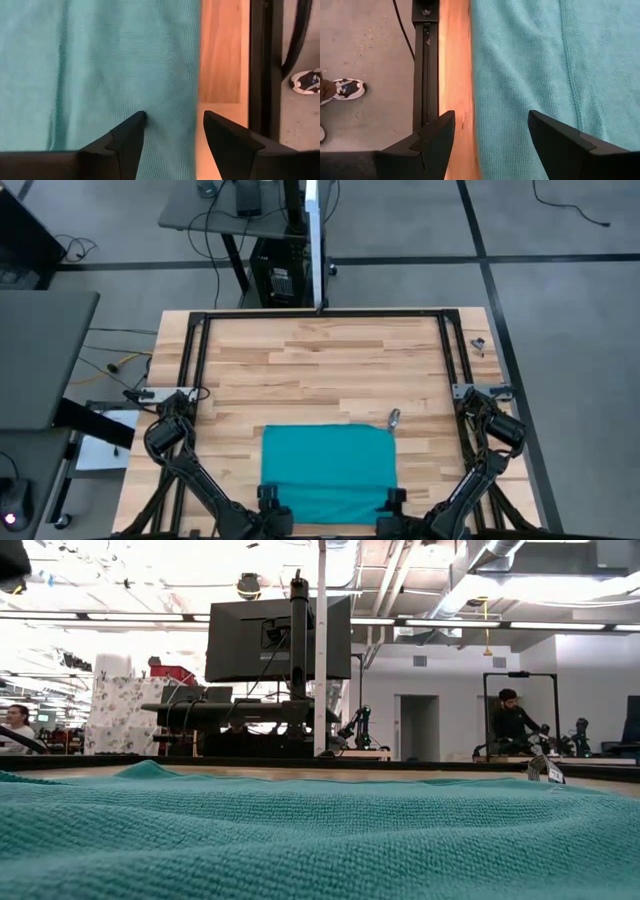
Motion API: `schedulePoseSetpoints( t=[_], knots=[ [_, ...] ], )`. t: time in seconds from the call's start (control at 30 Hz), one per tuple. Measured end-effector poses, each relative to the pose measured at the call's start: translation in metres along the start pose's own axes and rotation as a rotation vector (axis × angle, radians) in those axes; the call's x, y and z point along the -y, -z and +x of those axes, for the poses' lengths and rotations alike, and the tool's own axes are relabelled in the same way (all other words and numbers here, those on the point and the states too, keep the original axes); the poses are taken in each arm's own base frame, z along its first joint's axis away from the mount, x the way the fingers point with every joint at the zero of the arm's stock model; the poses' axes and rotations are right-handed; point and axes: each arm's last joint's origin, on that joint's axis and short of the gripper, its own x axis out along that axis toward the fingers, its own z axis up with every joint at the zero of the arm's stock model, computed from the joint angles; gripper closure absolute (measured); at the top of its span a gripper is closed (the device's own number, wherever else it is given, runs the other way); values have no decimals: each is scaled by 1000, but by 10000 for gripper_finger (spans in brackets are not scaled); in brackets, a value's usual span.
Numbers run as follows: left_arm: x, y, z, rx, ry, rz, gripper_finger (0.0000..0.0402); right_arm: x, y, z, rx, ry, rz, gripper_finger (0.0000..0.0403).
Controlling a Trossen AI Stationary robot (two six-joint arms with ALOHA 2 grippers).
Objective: Roll towel
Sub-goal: Fold the towel
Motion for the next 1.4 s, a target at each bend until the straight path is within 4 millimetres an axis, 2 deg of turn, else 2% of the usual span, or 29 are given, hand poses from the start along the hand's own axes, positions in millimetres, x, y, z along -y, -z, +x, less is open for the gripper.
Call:
schedulePoseSetpoints(
  t=[0.33, 0.57, 0.77, 0.97, 1.13, 1.27, 1.4],
  knots=[
    [-3, 2, 5, -9, -9, -25, 215, 7, 15, 10, -52, 11, -39, 159],
    [-3, 2, 6, -8, -8, -32, 215, 7, 15, 11, -50, 4, -152, 159],
    [-4, 2, 6, -3, -13, -33, 215, 7, 16, 11, -82, -12, -116, 159],
    [-3, 1, 6, 15, -18, -25, 215, 0, 26, 19, -121, -41, -76, 182],
    [-3, 1, 6, 18, -19, -25, 220, 0, 26, 22, -138, -46, -49, 212],
    [-4, 1, 6, 11, -15, -32, 264, 0, 25, 22, -165, -71, -38, 264],
    [-5, 0, 7, -37, 20, -58, 369, -2, 25, 19, -188, -94, 46, 365]
  ],
)
